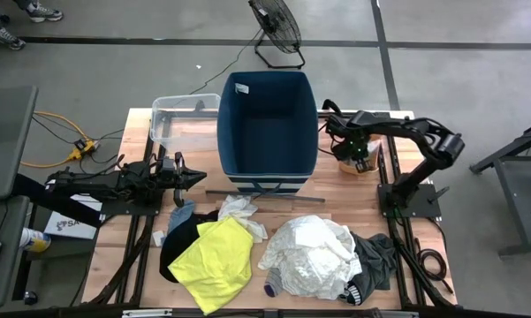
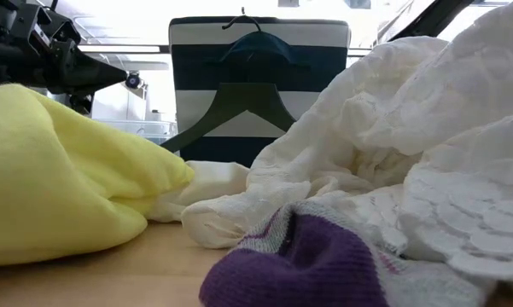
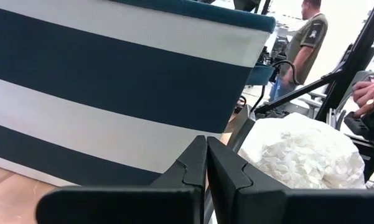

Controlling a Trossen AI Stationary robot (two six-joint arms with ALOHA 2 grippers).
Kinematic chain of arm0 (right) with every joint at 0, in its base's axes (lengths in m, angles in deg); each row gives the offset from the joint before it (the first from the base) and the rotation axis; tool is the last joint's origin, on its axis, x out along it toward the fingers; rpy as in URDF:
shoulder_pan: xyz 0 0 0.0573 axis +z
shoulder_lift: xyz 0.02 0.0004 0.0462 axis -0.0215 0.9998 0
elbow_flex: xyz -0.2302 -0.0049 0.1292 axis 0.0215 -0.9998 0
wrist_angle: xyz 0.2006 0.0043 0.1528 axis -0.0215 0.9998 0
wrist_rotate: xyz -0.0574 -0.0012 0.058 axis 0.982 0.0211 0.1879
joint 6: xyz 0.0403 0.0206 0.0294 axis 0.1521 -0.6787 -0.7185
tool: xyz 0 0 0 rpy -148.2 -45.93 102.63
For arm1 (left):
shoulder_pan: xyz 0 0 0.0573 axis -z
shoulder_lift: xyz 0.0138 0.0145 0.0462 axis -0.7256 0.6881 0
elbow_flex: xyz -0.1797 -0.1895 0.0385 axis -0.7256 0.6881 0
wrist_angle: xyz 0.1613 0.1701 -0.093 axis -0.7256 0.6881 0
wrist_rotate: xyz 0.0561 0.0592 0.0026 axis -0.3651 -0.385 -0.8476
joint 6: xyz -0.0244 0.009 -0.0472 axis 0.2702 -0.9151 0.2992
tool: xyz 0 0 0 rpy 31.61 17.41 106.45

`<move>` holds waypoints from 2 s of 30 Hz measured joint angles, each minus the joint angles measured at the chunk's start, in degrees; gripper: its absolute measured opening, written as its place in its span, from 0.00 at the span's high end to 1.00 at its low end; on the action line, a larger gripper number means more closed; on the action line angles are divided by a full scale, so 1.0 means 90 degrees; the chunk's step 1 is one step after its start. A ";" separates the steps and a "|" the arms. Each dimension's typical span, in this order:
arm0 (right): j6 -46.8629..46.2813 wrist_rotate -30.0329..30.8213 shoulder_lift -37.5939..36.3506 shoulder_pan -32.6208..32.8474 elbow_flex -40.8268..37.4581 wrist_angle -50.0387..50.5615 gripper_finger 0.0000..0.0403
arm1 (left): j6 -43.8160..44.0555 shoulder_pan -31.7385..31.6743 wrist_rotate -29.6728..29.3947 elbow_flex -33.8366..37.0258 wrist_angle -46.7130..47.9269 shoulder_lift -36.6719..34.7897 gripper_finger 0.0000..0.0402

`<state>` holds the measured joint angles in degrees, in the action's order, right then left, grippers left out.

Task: Pick & Place Cloths
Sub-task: Put the grey sock into the orange bin, then put the white dress into the blue laundry organizer

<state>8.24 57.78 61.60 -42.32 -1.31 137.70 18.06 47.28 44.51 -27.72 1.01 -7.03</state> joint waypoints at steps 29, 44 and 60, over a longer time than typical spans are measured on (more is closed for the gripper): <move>-0.1821 -0.0003 0.0334 -0.0405 0.0002 -0.0218 0.60 | 0.0000 0.0001 0.0000 0.0000 -0.0002 -0.0002 0.97; -0.3501 0.0372 0.0298 -0.0405 0.0007 0.0994 0.31 | 0.0000 0.0001 0.0000 0.0000 -0.0002 0.0000 0.97; -0.4444 0.0293 -0.0762 -0.0406 0.0923 0.2200 0.31 | 0.0000 0.0000 0.0000 0.0000 0.0001 0.0000 0.97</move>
<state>-31.76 60.41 54.74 -45.98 7.00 157.50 18.06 47.28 44.51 -27.72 1.01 -7.03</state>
